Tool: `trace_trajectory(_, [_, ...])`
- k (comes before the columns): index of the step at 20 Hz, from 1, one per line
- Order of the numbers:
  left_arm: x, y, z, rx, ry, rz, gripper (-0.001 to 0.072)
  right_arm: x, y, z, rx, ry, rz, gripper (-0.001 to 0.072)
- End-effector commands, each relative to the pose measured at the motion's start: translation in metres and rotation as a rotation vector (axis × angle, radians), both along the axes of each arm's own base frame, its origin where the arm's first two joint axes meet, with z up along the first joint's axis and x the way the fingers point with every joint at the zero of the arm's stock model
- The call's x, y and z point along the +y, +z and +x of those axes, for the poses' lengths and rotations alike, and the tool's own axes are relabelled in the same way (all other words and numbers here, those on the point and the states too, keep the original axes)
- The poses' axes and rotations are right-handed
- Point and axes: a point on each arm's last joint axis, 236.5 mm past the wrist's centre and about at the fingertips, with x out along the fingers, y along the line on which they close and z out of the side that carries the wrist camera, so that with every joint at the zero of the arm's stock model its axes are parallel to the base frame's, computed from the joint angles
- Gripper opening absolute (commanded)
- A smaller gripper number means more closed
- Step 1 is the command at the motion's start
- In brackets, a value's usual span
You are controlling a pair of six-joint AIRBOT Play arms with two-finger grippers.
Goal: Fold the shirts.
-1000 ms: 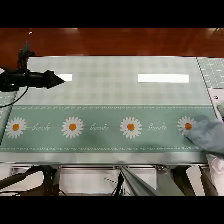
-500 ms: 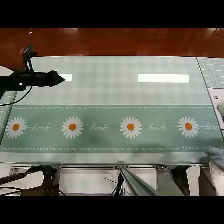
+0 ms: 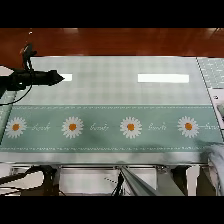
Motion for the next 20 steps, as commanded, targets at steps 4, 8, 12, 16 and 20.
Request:
trace_trajectory(4, [-0.011, 0.072, 0.009, -0.123, -0.102, 0.013, 0.0021, -0.018, -0.027, 0.196, -0.637, 0.493, 0.085, 0.0396])
trace_trajectory(8, [-0.038, 0.14, 0.005, -0.24, -0.196, 0.024, 0.0143, 0.053, 0.053, 0.356, -1.366, 0.866, 0.262, 0.0397])
trace_trajectory(12, [-0.093, 0.127, -0.033, -0.128, -0.339, 0.093, 0.0394, 0.112, -0.039, 0.375, -0.836, 1.193, 0.426, 0.0606])
trace_trajectory(16, [-0.032, 0.059, -0.065, 0.148, -0.213, 0.701, 0.0609, 0.142, -0.096, 0.382, -0.339, 1.407, 0.402, 0.0606])
trace_trajectory(20, [-0.033, 0.06, -0.068, 0.147, -0.163, 0.807, 0.072, 0.184, -0.115, 0.403, -0.298, 1.487, 0.437, 0.0606])
